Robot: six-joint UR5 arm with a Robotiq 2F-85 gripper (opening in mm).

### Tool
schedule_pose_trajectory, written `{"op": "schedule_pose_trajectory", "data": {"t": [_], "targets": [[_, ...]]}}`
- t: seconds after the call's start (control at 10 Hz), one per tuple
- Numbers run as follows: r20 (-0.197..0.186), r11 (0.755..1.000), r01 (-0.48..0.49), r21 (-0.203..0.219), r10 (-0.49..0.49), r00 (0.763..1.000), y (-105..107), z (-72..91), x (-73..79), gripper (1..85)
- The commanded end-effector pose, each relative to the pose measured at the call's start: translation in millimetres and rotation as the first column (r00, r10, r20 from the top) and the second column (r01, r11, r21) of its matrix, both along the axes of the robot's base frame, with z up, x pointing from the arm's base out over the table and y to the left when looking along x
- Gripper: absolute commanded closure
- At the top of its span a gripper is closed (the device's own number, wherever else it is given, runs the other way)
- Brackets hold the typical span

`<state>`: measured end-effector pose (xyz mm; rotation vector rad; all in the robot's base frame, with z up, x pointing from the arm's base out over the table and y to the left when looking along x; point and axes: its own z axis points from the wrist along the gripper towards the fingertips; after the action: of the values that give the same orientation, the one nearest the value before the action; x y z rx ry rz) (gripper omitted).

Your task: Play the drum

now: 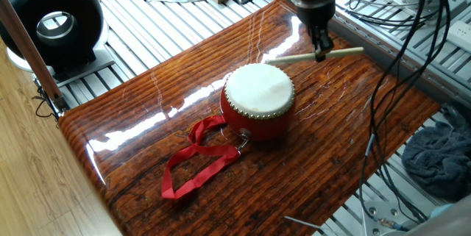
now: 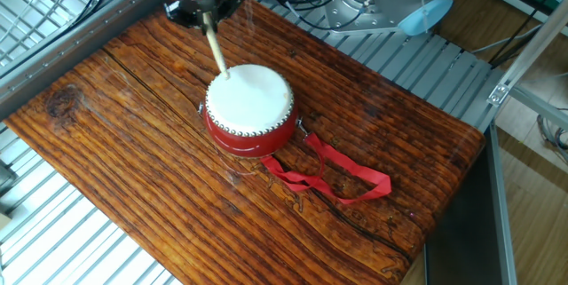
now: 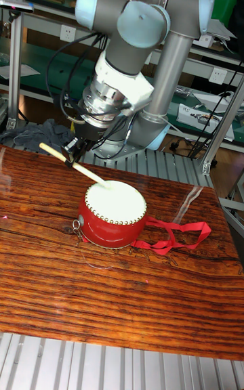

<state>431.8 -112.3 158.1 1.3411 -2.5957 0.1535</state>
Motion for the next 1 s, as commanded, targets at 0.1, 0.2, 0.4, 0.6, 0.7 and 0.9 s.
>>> {"op": "schedule_pose_trajectory", "data": {"t": [0.1, 0.2, 0.4, 0.6, 0.7, 0.9], "targets": [[0.122, 0.99, 0.131, 0.053, -0.137, 0.983, -4, 3.2, 31.5, 84.7], [0.149, 0.986, 0.155, 0.061, -0.162, 0.975, -9, 3.9, 39.3, 84.7], [0.219, 0.969, 0.227, 0.096, -0.243, 0.945, -17, 3.1, 57.9, 84.7], [0.265, 0.926, 0.35, 0.14, -0.375, 0.888, -21, -1.5, 69.1, 84.7], [0.249, 0.89, 0.423, 0.17, -0.454, 0.856, -18, -4.3, 66.7, 84.7], [0.215, 0.849, 0.473, 0.235, -0.52, 0.827, -11, -13.1, 65.6, 84.7]]}}
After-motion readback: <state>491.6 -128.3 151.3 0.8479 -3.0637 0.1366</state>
